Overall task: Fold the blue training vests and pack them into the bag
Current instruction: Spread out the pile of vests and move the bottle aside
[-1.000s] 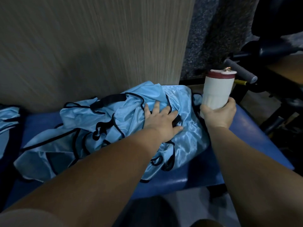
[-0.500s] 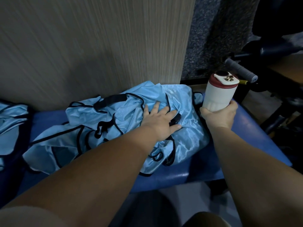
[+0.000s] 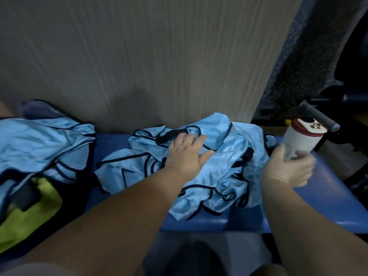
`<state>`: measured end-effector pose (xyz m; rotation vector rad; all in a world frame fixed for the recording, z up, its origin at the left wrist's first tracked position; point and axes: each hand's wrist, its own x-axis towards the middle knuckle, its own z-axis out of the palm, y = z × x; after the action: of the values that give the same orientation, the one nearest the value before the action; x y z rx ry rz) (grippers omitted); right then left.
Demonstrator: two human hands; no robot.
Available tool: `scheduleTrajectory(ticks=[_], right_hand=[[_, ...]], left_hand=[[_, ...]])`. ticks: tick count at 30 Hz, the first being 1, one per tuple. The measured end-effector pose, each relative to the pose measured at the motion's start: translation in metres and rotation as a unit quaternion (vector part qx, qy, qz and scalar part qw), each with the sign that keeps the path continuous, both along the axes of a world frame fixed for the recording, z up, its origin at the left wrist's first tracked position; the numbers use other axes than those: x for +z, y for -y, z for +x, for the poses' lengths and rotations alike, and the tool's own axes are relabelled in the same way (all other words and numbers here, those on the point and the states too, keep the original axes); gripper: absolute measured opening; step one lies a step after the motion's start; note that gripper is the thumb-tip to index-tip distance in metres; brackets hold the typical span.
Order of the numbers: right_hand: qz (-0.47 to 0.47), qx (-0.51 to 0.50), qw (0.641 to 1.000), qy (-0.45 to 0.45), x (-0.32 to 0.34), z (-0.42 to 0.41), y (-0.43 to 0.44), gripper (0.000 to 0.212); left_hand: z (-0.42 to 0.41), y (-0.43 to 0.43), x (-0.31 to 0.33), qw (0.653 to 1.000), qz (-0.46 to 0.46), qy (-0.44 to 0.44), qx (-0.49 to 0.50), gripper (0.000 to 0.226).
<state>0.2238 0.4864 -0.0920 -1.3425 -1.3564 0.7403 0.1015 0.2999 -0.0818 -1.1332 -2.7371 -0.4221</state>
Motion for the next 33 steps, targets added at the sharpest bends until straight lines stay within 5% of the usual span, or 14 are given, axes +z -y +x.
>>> scheduleTrajectory(ticks=[3,7,14,21,25,30,33], right_hand=[[0.128,0.131,0.981,0.061,0.010,-0.026,0.054,0.052],[0.242,0.320,0.908,0.121,0.022,-0.071,0.134,0.049],[0.222,0.555,0.767,0.234,0.032,-0.132,0.267,0.052],[0.143,0.701,0.622,0.317,0.031,-0.166,0.350,0.073],[0.096,0.717,0.603,0.337,0.028,-0.179,0.370,0.076],[0.037,0.724,0.608,0.324,0.022,-0.191,0.380,0.078],[0.024,0.726,0.618,0.300,0.022,-0.196,0.385,0.083]], left_hand=[[-0.013,0.048,0.003,0.996,0.000,0.032,0.087,0.067],[-0.034,0.129,0.007,0.981,-0.067,0.030,0.181,0.062],[-0.069,0.273,0.018,0.935,-0.133,0.005,0.328,0.067],[-0.104,0.370,0.026,0.873,-0.134,0.120,0.453,0.086],[-0.112,0.381,0.015,0.869,-0.084,0.194,0.448,0.088],[-0.112,0.374,0.006,0.907,0.109,0.135,0.384,0.043],[-0.110,0.367,0.014,0.919,0.140,0.064,0.362,0.036]])
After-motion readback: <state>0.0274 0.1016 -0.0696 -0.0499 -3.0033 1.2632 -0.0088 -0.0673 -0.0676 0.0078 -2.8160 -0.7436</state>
